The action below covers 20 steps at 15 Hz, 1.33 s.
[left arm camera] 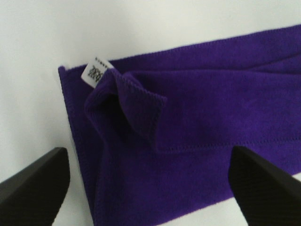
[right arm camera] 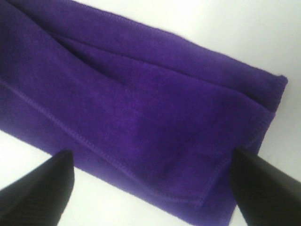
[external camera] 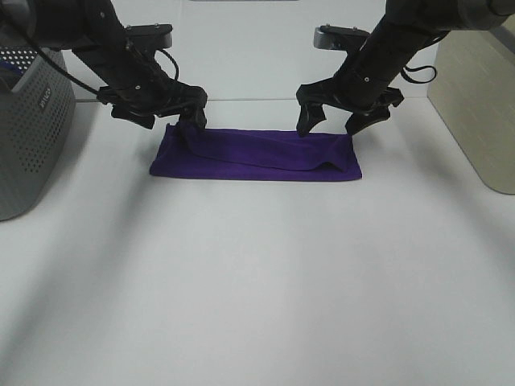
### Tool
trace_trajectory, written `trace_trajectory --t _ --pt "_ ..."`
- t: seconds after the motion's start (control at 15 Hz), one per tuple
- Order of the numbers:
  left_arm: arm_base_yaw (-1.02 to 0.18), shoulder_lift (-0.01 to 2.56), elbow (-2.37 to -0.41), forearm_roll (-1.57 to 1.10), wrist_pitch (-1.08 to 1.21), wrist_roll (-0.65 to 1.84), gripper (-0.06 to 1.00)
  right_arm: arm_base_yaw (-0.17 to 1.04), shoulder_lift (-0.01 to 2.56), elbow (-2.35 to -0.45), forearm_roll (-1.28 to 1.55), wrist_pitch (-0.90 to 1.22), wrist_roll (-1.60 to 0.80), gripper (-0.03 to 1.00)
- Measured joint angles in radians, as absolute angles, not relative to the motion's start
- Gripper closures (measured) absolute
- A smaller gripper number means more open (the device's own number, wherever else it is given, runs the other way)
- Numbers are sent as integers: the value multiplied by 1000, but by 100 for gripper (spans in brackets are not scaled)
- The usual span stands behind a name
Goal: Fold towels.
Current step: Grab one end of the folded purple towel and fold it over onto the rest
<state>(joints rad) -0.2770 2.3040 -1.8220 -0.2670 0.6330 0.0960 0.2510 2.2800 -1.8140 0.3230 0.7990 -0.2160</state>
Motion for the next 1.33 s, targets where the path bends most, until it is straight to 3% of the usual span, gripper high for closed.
trace_trajectory --t 0.33,0.6,1.33 --pt "-190 2300 -2008 -250 930 122 10 251 2131 -1814 212 985 -216 7" --pt "-123 2365 -2049 -395 1050 244 10 251 2025 -1814 210 1165 -216 7" --pt "-95 2538 -2068 -637 1040 334 10 251 2012 -1814 227 1217 -216 7"
